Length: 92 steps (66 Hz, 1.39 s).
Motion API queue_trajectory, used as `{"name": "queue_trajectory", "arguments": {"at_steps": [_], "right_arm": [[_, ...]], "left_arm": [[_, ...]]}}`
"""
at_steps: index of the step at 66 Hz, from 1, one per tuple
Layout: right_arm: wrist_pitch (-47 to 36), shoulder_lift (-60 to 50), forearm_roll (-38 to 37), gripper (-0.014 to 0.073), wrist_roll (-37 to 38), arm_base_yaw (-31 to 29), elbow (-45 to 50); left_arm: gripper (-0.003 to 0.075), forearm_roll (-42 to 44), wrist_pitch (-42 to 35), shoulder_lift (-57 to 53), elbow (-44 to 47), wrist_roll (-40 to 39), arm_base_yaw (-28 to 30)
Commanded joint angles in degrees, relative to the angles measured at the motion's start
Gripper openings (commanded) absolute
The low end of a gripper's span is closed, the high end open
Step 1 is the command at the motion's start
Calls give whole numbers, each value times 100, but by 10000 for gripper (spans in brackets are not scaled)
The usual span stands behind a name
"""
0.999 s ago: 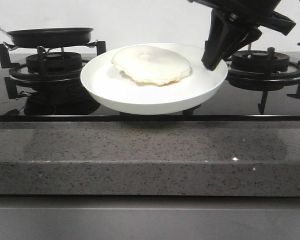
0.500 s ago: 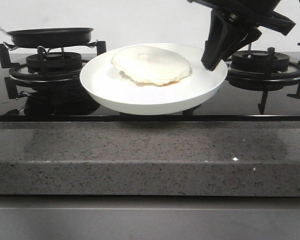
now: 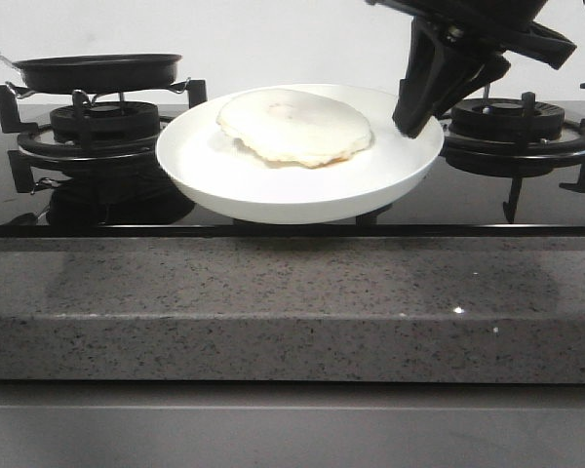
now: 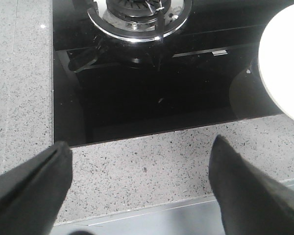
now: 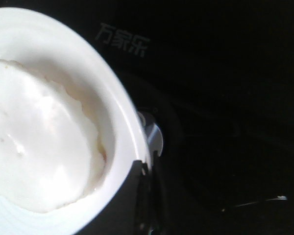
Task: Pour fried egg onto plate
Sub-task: 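Lower the plate with the egg between the knobs and open the right gripper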
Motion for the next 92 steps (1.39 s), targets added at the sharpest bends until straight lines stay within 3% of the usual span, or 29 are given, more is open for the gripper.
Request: {"name": "queue_trajectory", "arguments": {"at_steps": [1, 21, 37, 63, 92], "right_arm": [[-235, -242, 186, -67, -42, -5, -144], [-387, -230, 186, -67, -42, -24, -434], [-220, 14, 186, -67, -42, -258, -1625], [254, 1349, 180, -67, -42, -454, -3484], [266, 2282, -41, -67, -42, -674, -3717]], "left_arm": [[565, -79, -320, -15, -144, -59, -43], [565, -79, -320, -15, -144, -59, -43], [565, -79, -329, -15, -144, -59, -43], [565, -79, -329, -15, -144, -59, -43], [565, -79, -329, -15, -144, -59, -43]]}}
